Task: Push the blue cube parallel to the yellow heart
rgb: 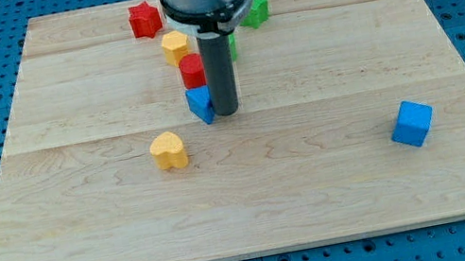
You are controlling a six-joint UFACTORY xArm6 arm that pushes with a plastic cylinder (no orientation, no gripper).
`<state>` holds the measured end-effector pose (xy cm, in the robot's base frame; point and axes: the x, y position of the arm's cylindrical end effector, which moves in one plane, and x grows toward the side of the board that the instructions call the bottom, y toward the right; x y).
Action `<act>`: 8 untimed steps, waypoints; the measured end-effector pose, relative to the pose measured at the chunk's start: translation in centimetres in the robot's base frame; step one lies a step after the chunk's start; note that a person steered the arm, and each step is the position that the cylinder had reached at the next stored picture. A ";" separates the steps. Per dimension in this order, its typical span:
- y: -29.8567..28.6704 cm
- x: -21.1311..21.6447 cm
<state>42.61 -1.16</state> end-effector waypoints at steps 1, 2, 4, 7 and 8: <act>-1.0 -0.6; 7.5 -0.6; 31.9 3.3; 15.2 6.6; 10.8 6.7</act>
<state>49.30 9.65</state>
